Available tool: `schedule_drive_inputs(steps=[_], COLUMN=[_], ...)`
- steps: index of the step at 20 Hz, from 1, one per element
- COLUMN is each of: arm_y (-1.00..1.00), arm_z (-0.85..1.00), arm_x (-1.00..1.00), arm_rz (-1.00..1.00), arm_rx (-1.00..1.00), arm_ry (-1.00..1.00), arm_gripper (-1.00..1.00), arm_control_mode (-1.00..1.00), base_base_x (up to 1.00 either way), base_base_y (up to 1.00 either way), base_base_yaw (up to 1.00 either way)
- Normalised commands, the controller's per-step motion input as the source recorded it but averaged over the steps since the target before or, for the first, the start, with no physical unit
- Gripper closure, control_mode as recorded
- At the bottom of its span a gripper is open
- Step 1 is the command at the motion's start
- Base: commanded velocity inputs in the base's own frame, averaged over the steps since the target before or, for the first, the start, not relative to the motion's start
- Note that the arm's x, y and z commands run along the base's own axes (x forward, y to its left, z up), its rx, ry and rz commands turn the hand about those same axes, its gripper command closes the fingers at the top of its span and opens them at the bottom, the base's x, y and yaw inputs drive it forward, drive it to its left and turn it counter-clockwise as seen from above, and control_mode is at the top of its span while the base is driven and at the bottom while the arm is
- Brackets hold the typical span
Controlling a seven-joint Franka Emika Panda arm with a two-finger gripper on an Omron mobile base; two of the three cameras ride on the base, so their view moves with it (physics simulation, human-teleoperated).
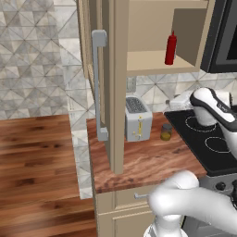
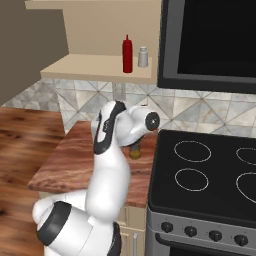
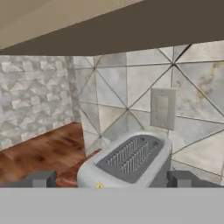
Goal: Collect the turmeric, ketchup, and shaker from the cabinet and place them next to the stove.
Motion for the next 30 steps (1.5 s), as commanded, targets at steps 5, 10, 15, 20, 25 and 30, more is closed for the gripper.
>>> schedule_drive_inputs(steps=[5,10,15,20,25,30], arm_y=[0.0,0.0,0.0,0.0,0.0,0.0], arm_z=[0.7,0.58,0.3,0.57,0.7,0.33], arm_x=[-0.25,-0.26,-0.2,-0.15,-0.07,-0.02], arm_rz=[-0.34,-0.36,-0.35,-0.25,-0.18,-0.09], arm_rx=[0.0,0.0,0.02,0.02,-0.02,-0.07], arm_ry=[0.2,0.17,0.02,-0.09,-0.16,-0.17], arm_gripper=[-1.0,-1.0,-1.0,-1.0,-1.0,-1.0], arm_control_mode=[-1.0,-1.0,-1.0,-1.0,-1.0,-1.0], base_base_x=[0.0,0.0,0.0,0.0,0.0,0.0], base_base_y=[0.0,0.0,0.0,0.0,0.0,0.0], base_base_yaw=[0.0,0.0,0.0,0.0,0.0,0.0])
